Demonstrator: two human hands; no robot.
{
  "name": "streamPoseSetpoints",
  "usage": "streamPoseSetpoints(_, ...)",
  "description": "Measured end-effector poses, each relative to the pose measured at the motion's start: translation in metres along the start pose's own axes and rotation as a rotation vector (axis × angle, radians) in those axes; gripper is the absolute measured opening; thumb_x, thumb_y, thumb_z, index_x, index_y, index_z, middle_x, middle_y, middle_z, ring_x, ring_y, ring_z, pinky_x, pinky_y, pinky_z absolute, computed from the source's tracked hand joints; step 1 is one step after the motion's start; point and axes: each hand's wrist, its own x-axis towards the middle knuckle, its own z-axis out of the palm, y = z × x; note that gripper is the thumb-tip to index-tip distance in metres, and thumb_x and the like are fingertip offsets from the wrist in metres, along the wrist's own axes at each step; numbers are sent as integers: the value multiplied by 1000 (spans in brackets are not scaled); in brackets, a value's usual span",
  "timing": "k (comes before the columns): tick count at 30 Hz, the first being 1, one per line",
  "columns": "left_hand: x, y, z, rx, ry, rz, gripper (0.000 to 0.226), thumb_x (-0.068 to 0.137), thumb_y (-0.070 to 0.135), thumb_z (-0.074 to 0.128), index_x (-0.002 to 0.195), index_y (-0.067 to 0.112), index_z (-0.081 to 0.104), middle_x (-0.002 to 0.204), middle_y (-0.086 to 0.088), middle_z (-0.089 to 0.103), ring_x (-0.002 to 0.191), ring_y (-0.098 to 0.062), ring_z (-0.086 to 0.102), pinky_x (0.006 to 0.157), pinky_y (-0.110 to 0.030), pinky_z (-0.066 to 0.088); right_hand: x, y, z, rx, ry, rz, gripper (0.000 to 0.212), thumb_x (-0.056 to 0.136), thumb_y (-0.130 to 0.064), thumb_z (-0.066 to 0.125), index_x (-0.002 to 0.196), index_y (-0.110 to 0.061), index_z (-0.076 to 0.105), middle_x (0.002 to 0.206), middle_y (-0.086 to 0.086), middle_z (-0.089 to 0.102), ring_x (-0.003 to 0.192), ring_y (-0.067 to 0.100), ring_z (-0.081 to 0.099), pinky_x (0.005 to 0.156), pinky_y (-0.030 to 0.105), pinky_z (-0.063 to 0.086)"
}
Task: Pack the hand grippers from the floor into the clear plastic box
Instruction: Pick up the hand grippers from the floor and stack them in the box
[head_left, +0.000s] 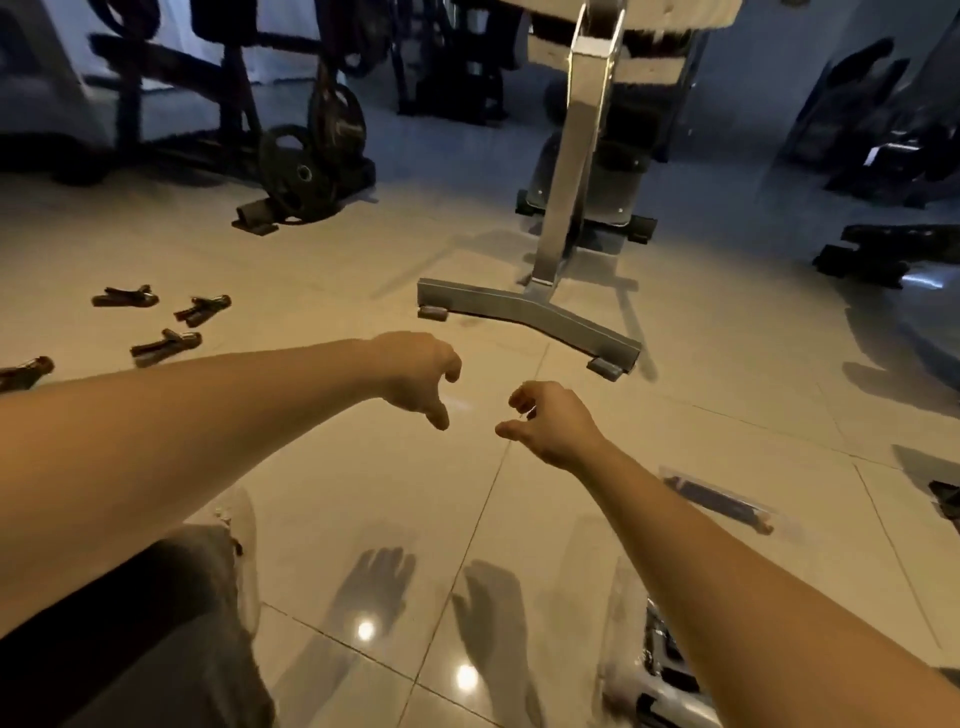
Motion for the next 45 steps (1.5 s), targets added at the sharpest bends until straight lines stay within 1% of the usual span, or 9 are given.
streamPoseSetpoints(2, -4, -64, 12, -30, -8, -65, 71, 82, 55, 75, 140, 24, 51, 134, 3, 58, 115, -21, 56, 90, -35, 51, 30, -33, 32, 6, -37, -29, 51, 85, -39, 78, 128, -17, 64, 125, 0, 66, 108, 20, 63, 93, 42, 56)
streamPoseSetpoints(6, -19, -184, 29, -57, -60, -205, 64, 82, 55, 75, 133, 22, 55, 119, 4, 63, 80, -12, 59, 74, -33, 54, 80, -95, 84, 31, -96, -79, 54, 85, -39, 78, 131, -16, 62, 130, 1, 65, 112, 20, 63, 95, 41, 54)
streamPoseSetpoints(10, -25, -300, 51, -133, -43, -356, 61, 80, 53, 77, 131, 24, 58, 122, 4, 63, 103, -18, 60, 89, -38, 54, 134, -158, 131, 31, -156, -131, 53, 85, -39, 76, 131, -17, 62, 130, 0, 64, 113, 19, 62, 95, 40, 53)
streamPoseSetpoints(17, 22, -431, 129, -258, -14, -425, 69, 78, 54, 77, 135, 25, 55, 129, 3, 61, 113, -19, 59, 92, -37, 53, 231, -227, 210, 21, -216, -115, 49, 86, -39, 74, 129, -18, 61, 130, 0, 62, 114, 20, 61, 94, 37, 51)
streamPoseSetpoints(25, 132, -511, 214, -234, -57, -274, 59, 81, 48, 73, 133, 28, 54, 119, 5, 56, 109, -19, 57, 75, -32, 45, 339, -227, 295, 17, -223, 70, 55, 90, -41, 71, 136, -17, 53, 131, 3, 61, 116, 23, 60, 90, 35, 48)
streamPoseSetpoints(31, 208, -561, 266, -330, -79, -216, 66, 82, 18, 66, 145, 24, 49, 138, -2, 52, 124, -24, 51, 98, -39, 48, 409, -208, 359, 35, -236, 171, 52, 88, -41, 72, 130, -17, 52, 124, 4, 63, 112, 26, 62, 86, 37, 50)
streamPoseSetpoints(34, 232, -576, 285, -189, -173, -87, 81, 82, 17, 63, 156, 27, 32, 164, -3, 25, 149, -26, 25, 120, -41, 26, 438, -198, 391, 41, -239, 221, 51, 84, -44, 74, 122, -17, 52, 120, 5, 59, 109, 28, 61, 87, 41, 52)
streamPoseSetpoints(37, 249, -586, 302, -106, -226, 5, 86, 83, 19, 62, 158, 33, 23, 167, 1, 17, 154, -24, 11, 125, -43, 14, 464, -193, 418, 25, -244, 276, 70, 82, -51, 74, 134, -16, 43, 127, 10, 49, 116, 34, 55, 93, 46, 52)
streamPoseSetpoints(45, 270, -576, 324, -133, -48, -10, 65, 74, 55, 74, 132, 36, 54, 121, 8, 51, 114, -18, 45, 93, -34, 40, 509, -192, 463, -180, -96, 427, 118, 72, -68, 74, 152, -4, 17, 139, 15, 41, 130, 33, 40, 95, 47, 44)
